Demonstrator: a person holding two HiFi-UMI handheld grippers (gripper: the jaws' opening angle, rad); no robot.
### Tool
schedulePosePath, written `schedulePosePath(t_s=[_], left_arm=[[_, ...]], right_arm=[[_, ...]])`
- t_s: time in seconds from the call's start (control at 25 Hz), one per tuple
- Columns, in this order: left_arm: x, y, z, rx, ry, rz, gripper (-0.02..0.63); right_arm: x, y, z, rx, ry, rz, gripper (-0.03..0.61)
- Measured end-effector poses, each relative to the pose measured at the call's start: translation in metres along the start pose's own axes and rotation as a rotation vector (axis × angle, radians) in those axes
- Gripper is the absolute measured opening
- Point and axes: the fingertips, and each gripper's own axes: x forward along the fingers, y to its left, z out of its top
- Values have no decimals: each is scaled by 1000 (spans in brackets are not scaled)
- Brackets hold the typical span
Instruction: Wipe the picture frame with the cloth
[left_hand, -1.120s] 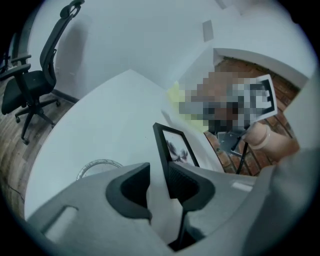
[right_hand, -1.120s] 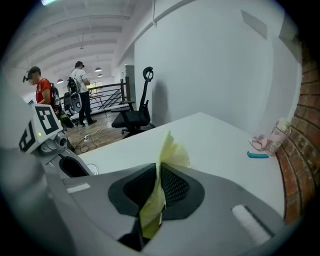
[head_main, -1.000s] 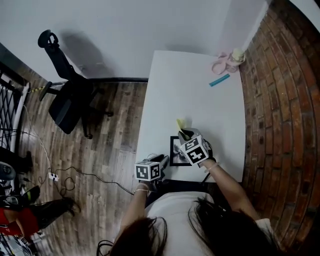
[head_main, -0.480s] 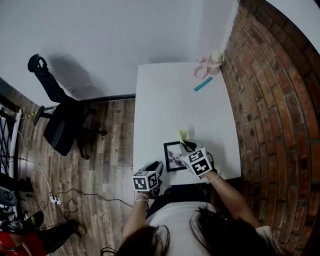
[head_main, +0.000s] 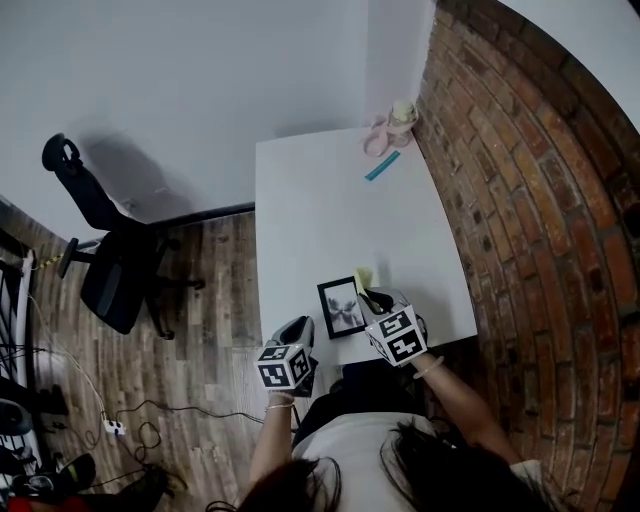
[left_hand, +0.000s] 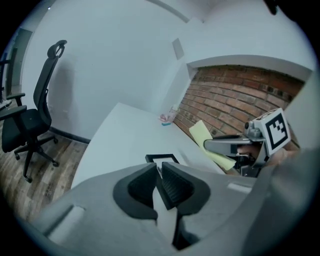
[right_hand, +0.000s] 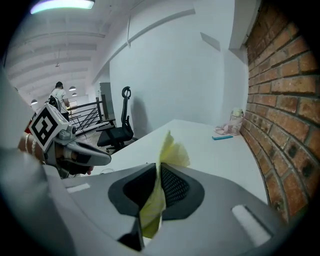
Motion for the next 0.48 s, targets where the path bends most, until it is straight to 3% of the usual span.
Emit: schedulePosePath(t_s=[0.48], left_arm=[[-42, -21, 30, 94, -126, -16, 15]], right_arm=[[-48, 10, -5, 25, -66, -80, 34]])
